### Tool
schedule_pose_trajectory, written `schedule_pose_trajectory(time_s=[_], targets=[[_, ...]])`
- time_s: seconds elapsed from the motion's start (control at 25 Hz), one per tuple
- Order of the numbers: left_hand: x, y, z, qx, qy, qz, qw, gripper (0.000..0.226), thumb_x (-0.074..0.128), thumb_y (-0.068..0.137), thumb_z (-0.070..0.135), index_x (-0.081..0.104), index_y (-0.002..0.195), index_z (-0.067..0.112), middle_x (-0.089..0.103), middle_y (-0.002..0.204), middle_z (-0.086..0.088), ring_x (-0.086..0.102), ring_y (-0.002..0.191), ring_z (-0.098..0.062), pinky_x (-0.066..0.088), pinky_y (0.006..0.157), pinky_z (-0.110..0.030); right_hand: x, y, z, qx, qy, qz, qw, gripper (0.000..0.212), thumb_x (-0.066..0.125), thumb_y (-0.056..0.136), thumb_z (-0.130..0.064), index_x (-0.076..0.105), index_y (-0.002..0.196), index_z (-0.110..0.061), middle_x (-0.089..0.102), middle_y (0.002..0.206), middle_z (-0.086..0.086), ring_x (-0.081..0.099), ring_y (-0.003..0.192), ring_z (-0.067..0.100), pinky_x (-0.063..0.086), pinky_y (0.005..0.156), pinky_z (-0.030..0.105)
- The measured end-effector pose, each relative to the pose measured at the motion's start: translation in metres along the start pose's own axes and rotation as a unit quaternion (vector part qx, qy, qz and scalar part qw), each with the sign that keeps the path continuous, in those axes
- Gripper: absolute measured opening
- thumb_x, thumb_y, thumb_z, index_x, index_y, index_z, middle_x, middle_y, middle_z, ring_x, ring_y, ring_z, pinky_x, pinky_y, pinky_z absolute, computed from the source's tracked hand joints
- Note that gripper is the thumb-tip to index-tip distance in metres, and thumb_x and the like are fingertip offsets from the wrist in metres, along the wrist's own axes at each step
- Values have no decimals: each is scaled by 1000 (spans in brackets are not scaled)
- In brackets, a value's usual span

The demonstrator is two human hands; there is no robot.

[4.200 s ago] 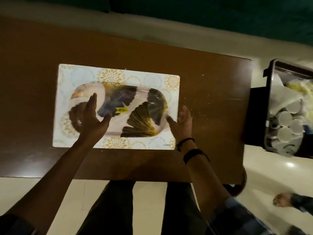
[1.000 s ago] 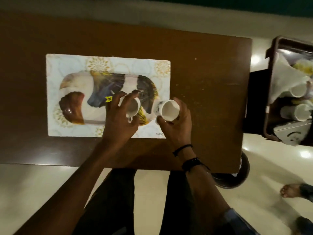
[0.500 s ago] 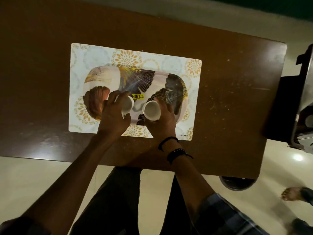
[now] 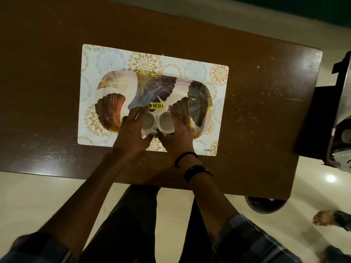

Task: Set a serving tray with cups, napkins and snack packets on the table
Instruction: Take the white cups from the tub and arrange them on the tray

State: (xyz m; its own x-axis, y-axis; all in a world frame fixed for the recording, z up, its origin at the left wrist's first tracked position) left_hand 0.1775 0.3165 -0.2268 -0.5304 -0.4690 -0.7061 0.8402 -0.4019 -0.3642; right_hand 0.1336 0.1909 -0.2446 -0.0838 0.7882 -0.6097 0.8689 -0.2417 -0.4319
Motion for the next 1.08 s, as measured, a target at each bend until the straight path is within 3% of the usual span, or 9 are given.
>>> schedule_pose_trajectory(time_s=[0.16,0.24,0.48,0.6,0.72,0.88,0.96,1.08], targets=[[-4,-7,6,-42,25,12,999,100,80,66,12,25,148,7,29,150,-23,29,137,-41,39,103,-55,-17,-7,6,7,24,2,1000,97,81,72,-25,24,149,-12,43,143,16,38,132,28,35,105,35],[-9,-7,19,-50,20,38,998,101,76,64,5,22,149,8,25,152,-21,22,141,-39,35,106,-59,-37,-12,13,11,40,32,999,97,80,73,-21,21,149,-12,39,145,19,39,133,32,40,103,43],[6,4,96,-13,31,57,998,96,63,64,-3,22,149,9,20,157,-16,10,146,-38,16,117,-52,-111,-28,60,46,24,109,993,92,72,77,-16,17,151,-12,39,145,14,39,128,29,40,104,47],[36,18,151,31,37,30,998,94,60,67,-6,20,150,12,17,159,-12,7,147,-36,11,119,-49,-158,-36,99,96,36,143,984,91,69,80,-14,14,151,-19,32,150,12,34,134,31,38,107,53],[68,29,210,78,44,-7,996,95,58,67,-7,19,151,17,15,160,-6,5,148,-31,10,119,-45,-209,-49,138,144,60,177,972,93,70,80,-13,13,151,-28,28,150,11,32,136,28,39,108,50],[122,47,296,140,59,-72,986,89,63,78,10,15,151,23,15,161,-3,4,148,-25,18,117,-51,-290,-67,199,188,81,237,950,91,68,80,-14,13,149,-37,23,153,5,27,139,26,35,110,49],[158,56,339,170,66,-104,978,86,65,83,21,14,151,25,14,161,-2,4,148,-25,16,119,-50,-331,-74,240,225,81,275,931,89,67,80,-17,15,149,-35,22,154,5,26,140,28,34,111,49],[211,68,394,206,52,-137,968,83,63,87,27,10,151,27,11,161,1,2,148,-21,6,116,-34,-390,-85,299,266,68,337,901,83,69,80,-21,24,149,-25,28,151,10,31,137,29,32,113,43]])
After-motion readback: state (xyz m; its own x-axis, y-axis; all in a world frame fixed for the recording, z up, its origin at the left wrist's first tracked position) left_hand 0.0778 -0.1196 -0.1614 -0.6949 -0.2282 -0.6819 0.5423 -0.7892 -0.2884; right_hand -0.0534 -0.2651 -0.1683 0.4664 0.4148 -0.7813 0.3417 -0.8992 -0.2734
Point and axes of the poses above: each hand's wrist, its own y-axis towards the middle knuckle, its own x-axis out of the palm, z = x × y, the point moved 9 cm from there along y, towards the middle knuckle
